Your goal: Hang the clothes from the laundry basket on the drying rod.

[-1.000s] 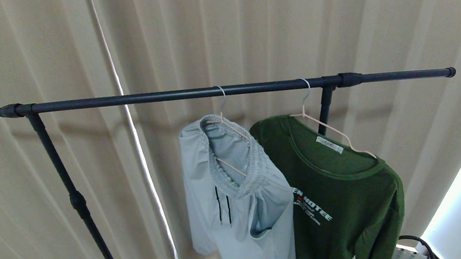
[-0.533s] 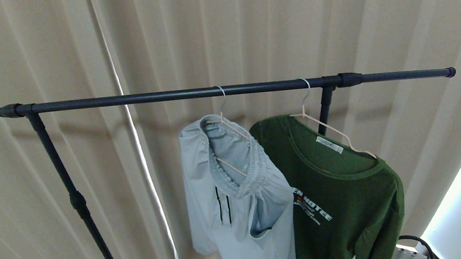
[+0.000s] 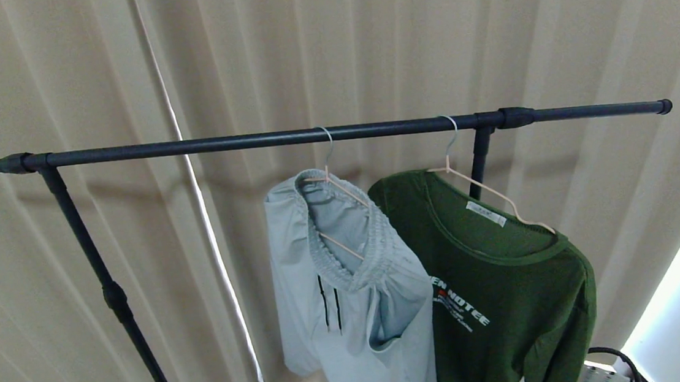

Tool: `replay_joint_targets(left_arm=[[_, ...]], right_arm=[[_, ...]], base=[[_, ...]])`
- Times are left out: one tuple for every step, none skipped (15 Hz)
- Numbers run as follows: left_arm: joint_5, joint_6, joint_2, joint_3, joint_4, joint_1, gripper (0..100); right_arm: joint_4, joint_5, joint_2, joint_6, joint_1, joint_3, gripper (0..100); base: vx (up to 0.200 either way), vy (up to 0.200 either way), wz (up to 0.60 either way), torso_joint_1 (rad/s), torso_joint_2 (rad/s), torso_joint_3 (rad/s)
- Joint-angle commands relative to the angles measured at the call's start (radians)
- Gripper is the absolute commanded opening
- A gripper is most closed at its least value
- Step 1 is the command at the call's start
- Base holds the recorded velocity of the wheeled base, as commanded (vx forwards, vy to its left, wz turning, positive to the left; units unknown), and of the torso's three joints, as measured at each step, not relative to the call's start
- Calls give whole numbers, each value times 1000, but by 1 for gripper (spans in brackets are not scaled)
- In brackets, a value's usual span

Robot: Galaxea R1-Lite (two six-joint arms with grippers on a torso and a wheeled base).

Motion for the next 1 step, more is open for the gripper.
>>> replay_joint_targets(left_arm=[[0,0,-1,0,0,0,100]], right_arm=[[0,2,-5,0,-1,1,100]], base=[[0,0,0,0,0,0]])
